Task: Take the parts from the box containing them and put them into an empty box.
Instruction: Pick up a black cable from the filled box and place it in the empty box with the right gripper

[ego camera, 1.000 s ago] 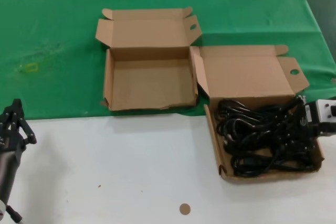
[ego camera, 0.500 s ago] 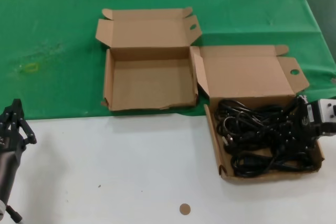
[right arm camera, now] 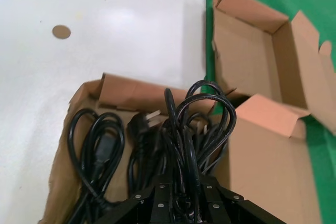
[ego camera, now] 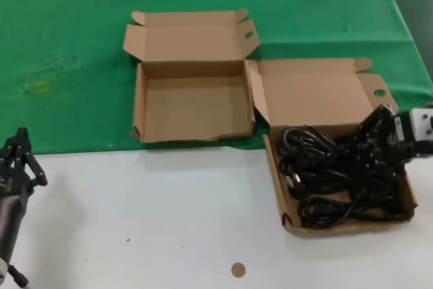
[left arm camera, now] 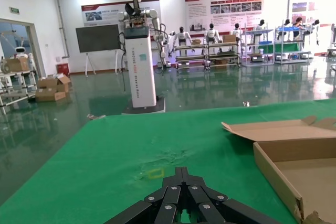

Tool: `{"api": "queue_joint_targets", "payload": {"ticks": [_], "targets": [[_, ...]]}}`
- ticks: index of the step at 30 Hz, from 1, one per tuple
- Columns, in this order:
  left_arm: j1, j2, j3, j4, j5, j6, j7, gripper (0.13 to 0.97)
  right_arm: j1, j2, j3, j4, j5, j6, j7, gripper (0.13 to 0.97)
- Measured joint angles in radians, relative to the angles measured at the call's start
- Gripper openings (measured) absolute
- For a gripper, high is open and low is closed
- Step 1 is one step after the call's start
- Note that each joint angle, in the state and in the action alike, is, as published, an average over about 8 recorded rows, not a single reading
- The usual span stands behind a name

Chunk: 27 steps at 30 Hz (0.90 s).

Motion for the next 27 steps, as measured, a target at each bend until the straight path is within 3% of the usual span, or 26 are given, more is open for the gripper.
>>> {"api": "queue_joint_targets", "payload": {"ticks": [13,27], "targets": [[0.0,0.0,0.0,0.0,0.0,0.0,0.0,0.144,0.142,-0.081,-0.047,0.034,-0.068,-0.053,0.053,0.213],[0.0,0.0,0.0,0.0,0.0,0.0,0.0,0.144,0.311,-0.286,-0.137,-0.045,-0.182,-0.046,0.11,0.212]]}}
